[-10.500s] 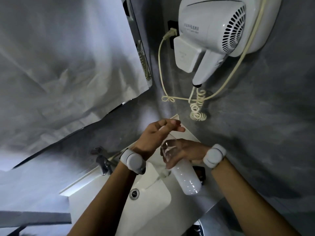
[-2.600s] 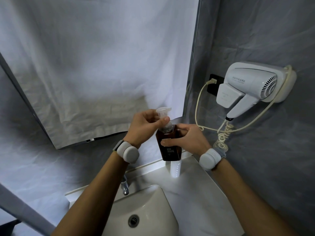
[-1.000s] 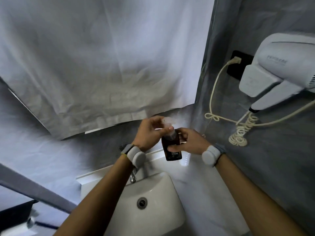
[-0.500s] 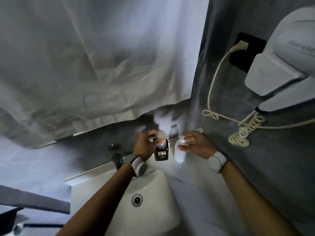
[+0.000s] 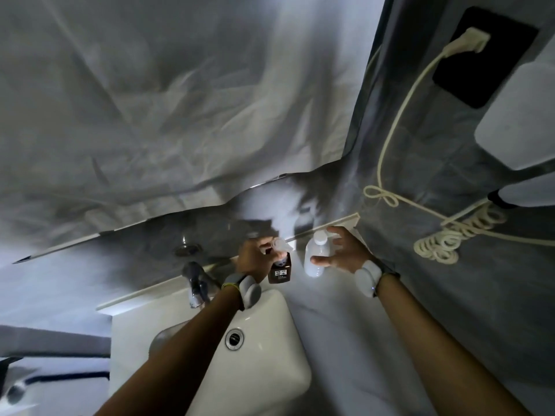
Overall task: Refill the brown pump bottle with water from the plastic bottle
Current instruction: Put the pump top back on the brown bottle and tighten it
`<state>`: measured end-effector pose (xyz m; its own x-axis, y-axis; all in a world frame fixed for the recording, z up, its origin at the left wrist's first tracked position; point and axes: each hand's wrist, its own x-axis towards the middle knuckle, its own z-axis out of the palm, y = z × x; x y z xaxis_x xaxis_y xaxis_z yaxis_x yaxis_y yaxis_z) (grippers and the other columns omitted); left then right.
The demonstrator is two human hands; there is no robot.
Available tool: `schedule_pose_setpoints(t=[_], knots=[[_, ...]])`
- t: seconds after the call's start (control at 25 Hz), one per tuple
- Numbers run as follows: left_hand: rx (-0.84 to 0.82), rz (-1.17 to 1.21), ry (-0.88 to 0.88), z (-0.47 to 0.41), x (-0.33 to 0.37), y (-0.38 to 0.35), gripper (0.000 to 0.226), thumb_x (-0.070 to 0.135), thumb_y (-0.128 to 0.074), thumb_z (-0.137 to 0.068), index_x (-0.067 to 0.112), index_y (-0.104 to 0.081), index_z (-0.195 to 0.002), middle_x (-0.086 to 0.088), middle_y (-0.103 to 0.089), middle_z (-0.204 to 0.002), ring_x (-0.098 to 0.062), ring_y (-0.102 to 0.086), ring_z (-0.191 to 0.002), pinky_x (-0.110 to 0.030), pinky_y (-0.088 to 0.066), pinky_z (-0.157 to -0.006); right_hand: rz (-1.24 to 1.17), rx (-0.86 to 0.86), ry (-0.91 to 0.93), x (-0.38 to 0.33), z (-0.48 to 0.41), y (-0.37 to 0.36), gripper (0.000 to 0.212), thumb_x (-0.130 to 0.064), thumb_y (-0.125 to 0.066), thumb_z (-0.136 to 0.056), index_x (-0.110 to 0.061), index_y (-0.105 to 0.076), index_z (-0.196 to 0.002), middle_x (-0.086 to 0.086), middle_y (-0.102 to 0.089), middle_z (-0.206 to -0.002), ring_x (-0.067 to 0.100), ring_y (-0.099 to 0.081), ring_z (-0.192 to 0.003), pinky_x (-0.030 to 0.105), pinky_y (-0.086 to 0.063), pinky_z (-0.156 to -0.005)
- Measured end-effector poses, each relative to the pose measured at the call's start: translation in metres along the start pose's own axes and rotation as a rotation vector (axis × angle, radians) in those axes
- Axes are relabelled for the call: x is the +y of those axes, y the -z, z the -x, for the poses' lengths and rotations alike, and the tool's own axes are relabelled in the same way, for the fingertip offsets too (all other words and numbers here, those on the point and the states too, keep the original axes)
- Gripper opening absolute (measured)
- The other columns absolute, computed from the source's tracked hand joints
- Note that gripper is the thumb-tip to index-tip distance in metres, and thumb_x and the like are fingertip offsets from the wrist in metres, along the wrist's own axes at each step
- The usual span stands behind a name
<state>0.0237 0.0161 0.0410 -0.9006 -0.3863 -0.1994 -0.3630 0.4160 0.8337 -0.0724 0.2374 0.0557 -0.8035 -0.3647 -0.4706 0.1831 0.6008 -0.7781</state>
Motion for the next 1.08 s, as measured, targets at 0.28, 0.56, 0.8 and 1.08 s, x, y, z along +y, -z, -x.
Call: schedule_pose_setpoints(t=[0.28, 0.56, 0.8, 1.08], knots=[[0.048, 0.098, 0.125, -0.015, -0.02, -0.025, 0.036, 0.008, -0.086, -0.08, 0.009, -0.079, -0.116, -0.003, -0.08, -0.111, -0.016, -0.074, -0.102, -0.015, -0.055, -0.082, 0.077, -0.025, 0.016, 0.017, -0.02, -0.02, 0.062, -0.02, -0.097, -0.068, -0.04, -0.054, -0.107, -0.021, -0.061, -0.109, 0.02, -0.062, -0.116, 0.039, -0.052, -0.102], [0.054, 0.171, 0.096, -0.024, -0.024, -0.038, 0.026, 0.006, -0.079, -0.083, 0.021, -0.084, -0.104, 0.009, -0.082, -0.105, -0.007, -0.075, -0.102, -0.024, -0.058, -0.092, 0.04, 0.008, -0.044, 0.017, -0.03, -0.03, 0.05, -0.031, -0.089, -0.067, -0.053, -0.051, -0.092, -0.023, -0.062, -0.1, 0.023, -0.069, -0.097, 0.044, -0.061, -0.091], [0.12, 0.172, 0.077, -0.033, -0.016, -0.039, 0.03, 0.002, -0.079, -0.081, 0.023, -0.084, -0.102, 0.01, -0.081, -0.096, 0.003, -0.072, -0.088, -0.021, -0.056, -0.089, 0.075, 0.061, -0.081, 0.006, -0.039, -0.038, 0.042, -0.026, -0.084, -0.08, -0.048, -0.053, -0.098, -0.008, -0.064, -0.104, 0.025, -0.067, -0.102, 0.047, -0.059, -0.096], [0.129, 0.172, 0.073, -0.036, -0.013, -0.038, 0.028, -0.001, -0.077, -0.081, 0.012, -0.083, -0.106, -0.003, -0.082, -0.103, -0.017, -0.076, -0.098, -0.031, -0.059, -0.092, 0.114, 0.04, -0.073, 0.0, -0.051, -0.043, 0.063, -0.024, -0.083, -0.083, -0.025, -0.055, -0.14, -0.002, -0.063, -0.123, 0.027, -0.061, -0.124, 0.026, -0.045, -0.093]])
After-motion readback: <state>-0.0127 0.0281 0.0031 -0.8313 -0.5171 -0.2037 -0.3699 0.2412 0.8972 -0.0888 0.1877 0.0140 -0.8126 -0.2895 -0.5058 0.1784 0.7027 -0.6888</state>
